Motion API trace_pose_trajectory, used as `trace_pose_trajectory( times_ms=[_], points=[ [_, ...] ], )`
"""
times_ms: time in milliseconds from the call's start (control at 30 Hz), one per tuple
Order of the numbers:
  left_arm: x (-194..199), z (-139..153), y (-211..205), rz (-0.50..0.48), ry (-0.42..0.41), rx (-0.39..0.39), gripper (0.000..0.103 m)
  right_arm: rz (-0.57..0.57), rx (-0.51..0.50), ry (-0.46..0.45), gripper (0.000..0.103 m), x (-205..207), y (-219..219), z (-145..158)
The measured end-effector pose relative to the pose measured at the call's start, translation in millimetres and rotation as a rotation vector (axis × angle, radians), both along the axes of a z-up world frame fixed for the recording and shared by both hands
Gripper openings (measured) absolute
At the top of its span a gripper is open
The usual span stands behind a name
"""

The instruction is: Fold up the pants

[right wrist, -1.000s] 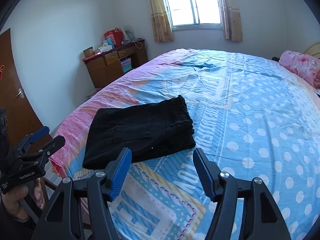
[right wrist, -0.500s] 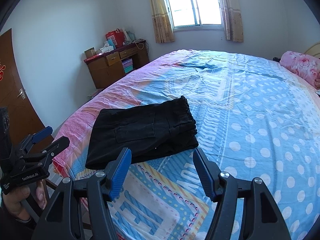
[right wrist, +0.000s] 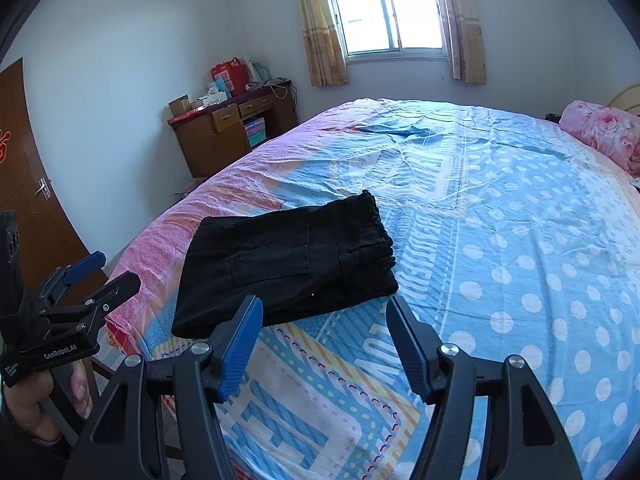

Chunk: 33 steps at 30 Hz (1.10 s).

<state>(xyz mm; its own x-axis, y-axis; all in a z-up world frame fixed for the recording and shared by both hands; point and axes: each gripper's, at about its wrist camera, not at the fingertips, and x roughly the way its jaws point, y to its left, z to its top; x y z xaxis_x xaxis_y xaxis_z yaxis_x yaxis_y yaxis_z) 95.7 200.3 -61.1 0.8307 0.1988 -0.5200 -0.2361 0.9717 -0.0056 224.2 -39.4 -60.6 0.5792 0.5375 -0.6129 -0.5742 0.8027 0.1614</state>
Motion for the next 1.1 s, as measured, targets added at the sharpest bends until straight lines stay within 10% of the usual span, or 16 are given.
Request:
trace_pose_trajectory(
  times_ms=[1100],
  points=[
    [-4.6, 0.7, -2.1, 0.030, -0.018, 0.029, 0.103, 0.013, 0.013, -0.022, 0.066, -12.0, 1.7, 7.0]
  ],
)
